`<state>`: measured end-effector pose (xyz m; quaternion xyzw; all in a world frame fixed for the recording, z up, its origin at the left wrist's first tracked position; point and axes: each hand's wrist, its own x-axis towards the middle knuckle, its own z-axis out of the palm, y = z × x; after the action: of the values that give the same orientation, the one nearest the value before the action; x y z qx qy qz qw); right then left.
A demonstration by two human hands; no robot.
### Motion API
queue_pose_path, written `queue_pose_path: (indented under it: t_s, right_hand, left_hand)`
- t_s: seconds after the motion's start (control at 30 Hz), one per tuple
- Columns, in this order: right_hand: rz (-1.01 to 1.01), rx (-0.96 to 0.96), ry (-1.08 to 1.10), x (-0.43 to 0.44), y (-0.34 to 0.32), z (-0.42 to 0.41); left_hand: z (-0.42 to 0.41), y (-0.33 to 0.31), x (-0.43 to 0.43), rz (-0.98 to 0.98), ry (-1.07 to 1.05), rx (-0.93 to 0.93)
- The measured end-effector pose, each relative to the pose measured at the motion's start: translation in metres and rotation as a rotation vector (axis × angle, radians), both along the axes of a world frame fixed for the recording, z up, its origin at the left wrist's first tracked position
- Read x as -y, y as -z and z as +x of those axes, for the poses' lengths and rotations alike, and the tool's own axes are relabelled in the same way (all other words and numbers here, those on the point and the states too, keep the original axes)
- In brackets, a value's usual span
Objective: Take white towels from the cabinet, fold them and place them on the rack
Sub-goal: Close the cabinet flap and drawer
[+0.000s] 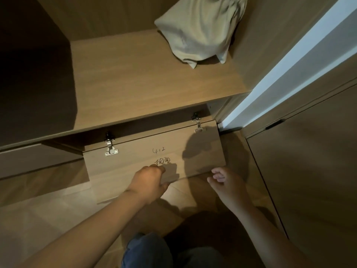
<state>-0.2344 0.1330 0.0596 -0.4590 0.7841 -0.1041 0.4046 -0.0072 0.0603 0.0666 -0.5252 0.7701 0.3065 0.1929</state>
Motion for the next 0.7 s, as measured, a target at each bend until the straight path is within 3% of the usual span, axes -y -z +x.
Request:
queue_pose_path:
  t_s: [0.43,0.7]
  right_hand:
    - [-0.032,-0.019,0.091,0.009,0.222,-0.034]
    - [-0.152,0.005,0.241,-0.003,0.296,-0.061]
  left_hand:
    - [-0.024,0.216,0.021,-0.067,-0.005,-0.094]
    - [-0.051,0.282,0.028,-0.225,0.100,-0.168]
